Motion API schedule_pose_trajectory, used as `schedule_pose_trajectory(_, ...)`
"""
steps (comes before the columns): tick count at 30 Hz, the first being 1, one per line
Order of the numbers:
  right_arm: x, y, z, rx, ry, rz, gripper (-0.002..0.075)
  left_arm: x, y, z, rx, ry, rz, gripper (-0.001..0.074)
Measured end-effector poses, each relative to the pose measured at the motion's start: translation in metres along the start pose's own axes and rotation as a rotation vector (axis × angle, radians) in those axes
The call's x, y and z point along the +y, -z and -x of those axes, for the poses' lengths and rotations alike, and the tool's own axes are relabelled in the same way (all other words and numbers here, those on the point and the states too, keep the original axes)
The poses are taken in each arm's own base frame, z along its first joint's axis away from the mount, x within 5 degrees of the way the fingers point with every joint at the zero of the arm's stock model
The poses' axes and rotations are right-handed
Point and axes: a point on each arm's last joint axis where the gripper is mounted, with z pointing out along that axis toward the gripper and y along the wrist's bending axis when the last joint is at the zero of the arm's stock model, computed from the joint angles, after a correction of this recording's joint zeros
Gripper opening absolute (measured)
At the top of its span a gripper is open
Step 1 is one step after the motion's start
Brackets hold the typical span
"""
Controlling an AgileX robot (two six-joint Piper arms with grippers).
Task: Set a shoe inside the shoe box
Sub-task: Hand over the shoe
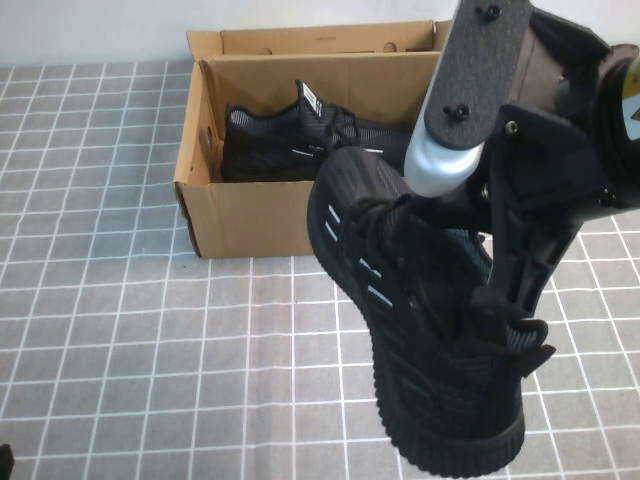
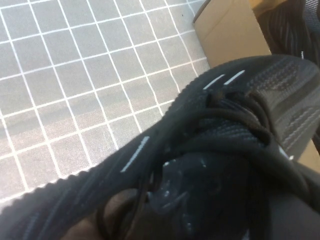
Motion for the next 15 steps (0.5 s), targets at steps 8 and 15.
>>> schedule_pose_trajectory(8, 0.002, 0.0, -0.003, 0.033, 0.001, 0.019, -0.0005, -0.002, 0.0, 0.006, -0.063, 0.085, -0.019, -0.0001)
schedule_pose_trajectory(15, 0.003, 0.0, -0.002, 0.026, -0.01, 0.037, -0.0005, -0.003, 0.003, 0.024, -0.252, 0.428, -0.088, -0.0001)
